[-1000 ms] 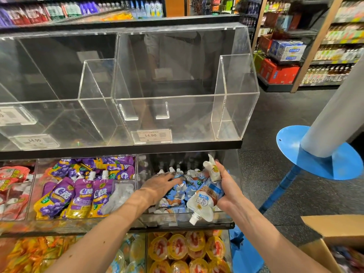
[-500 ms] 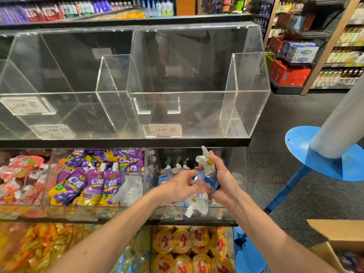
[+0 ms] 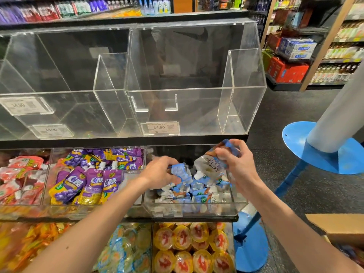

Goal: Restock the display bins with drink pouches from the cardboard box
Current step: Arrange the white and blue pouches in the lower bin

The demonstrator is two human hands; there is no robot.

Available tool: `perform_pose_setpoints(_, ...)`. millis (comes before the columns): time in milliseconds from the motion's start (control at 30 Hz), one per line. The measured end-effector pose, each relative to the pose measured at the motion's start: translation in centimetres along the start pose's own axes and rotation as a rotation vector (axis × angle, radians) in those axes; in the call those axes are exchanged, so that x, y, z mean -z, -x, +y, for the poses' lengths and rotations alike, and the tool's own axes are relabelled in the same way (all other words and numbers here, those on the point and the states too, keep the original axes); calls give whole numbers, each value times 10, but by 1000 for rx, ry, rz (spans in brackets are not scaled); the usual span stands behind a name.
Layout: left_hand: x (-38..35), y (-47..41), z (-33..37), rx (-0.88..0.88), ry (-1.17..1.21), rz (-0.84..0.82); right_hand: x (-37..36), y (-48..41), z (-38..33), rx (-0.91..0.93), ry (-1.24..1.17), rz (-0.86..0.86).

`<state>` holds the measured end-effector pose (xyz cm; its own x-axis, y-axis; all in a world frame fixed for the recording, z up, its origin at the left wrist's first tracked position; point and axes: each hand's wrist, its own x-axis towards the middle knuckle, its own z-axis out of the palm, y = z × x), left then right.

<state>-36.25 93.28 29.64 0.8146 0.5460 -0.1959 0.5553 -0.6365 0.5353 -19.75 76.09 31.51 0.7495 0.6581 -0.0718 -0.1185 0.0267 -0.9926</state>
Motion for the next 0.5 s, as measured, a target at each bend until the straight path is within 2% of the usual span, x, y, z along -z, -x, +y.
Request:
perform_pose_setpoints(100, -4, -1, 1, -9, -56, 17, 6, 2, 4, 195, 372, -6)
perform_pose_setpoints(200, 0, 6, 8, -136, -122, 124, 11, 1, 17, 348, 726, 18)
perform_pose_setpoints(267, 2, 8, 11, -247, -194, 149, 11, 0, 22, 392, 817, 8)
perform_pose_setpoints(400, -7, 8, 12, -487, -532, 271, 5, -5, 36, 379, 908, -37)
perform_pose_setpoints(500, -20, 2, 9, -556, -657, 319, 0, -11, 46, 317, 879, -12)
